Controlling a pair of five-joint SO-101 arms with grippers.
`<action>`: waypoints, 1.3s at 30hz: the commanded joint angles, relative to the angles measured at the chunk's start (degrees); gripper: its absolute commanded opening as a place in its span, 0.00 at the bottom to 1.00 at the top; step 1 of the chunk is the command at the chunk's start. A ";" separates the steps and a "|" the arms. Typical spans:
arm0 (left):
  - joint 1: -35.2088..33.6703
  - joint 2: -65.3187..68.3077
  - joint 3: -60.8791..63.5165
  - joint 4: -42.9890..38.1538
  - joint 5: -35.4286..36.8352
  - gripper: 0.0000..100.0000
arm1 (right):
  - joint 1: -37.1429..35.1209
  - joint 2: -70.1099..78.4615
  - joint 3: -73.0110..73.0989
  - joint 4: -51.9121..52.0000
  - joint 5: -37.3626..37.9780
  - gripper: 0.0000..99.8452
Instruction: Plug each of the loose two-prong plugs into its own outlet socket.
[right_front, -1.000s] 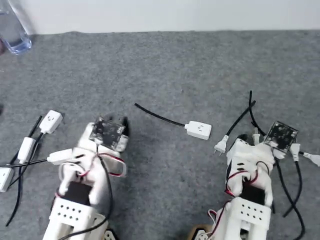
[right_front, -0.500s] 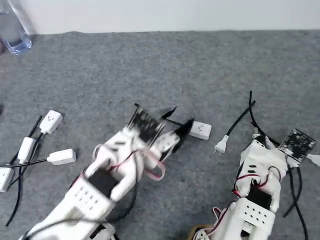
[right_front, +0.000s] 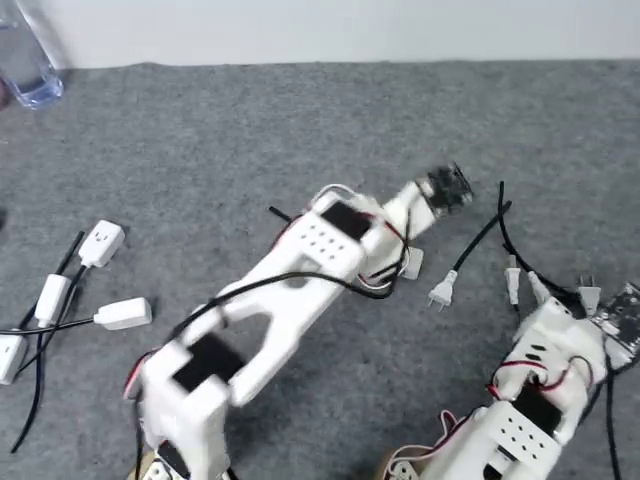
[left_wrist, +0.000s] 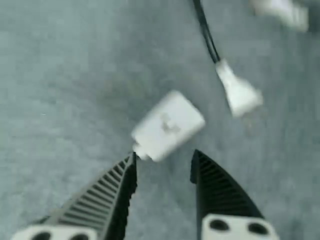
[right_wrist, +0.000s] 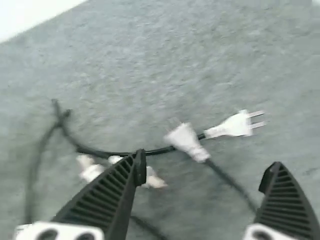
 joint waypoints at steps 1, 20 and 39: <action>-0.79 8.44 -14.29 11.25 -8.70 0.17 | 2.77 -0.75 -1.49 -0.13 8.70 0.34; -1.32 17.85 -30.99 23.91 -29.19 0.17 | 2.77 -0.66 4.13 -0.40 39.65 0.34; -3.52 35.60 -49.71 25.67 -27.16 0.17 | 0.57 -0.84 -11.69 27.65 24.62 0.34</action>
